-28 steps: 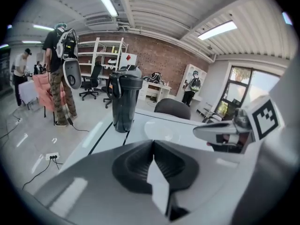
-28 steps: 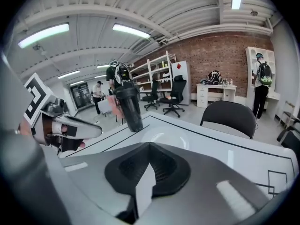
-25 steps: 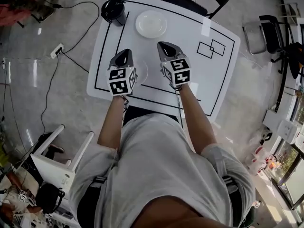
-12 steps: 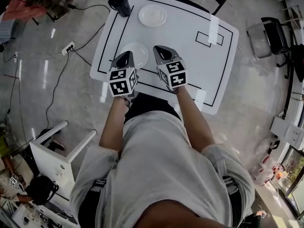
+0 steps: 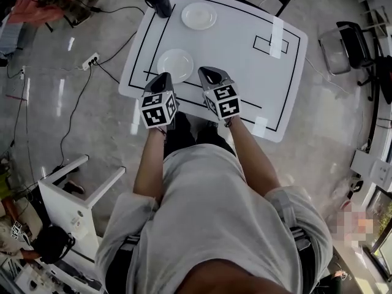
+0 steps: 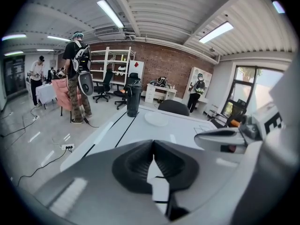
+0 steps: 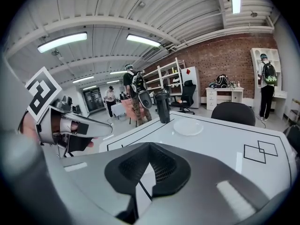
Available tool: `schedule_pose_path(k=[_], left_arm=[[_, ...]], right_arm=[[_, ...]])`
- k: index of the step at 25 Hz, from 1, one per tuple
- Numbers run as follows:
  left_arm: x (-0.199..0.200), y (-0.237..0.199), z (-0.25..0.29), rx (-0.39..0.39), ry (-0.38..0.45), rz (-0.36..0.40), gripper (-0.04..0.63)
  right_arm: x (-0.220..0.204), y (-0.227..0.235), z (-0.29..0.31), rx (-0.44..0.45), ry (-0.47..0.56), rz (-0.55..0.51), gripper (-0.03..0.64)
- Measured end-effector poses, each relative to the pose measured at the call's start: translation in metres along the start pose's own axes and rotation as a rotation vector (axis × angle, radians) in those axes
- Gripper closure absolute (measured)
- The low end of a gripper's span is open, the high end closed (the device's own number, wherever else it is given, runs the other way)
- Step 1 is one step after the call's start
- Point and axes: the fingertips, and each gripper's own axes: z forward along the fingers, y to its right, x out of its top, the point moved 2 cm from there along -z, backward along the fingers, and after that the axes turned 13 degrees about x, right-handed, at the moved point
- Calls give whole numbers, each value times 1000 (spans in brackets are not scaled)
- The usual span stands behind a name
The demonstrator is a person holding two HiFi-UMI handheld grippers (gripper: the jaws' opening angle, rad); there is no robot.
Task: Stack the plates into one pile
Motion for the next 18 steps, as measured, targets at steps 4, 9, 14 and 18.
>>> schedule_pose_path(k=[4, 9, 14, 18], left_arm=[[-6, -6, 17, -26, -33, 22, 592], [-7, -29, 39, -45, -73, 42, 592], [-4, -46, 64, -104, -122, 64, 592], [-2, -49, 85, -150, -151, 92, 592]], right_arm=[[-7, 2, 17, -8, -37, 19, 618], [-12, 8, 43, -26, -73, 69, 618], [-18, 6, 63, -50, -89, 143, 618], [-25, 12, 75, -81, -118, 173, 618]])
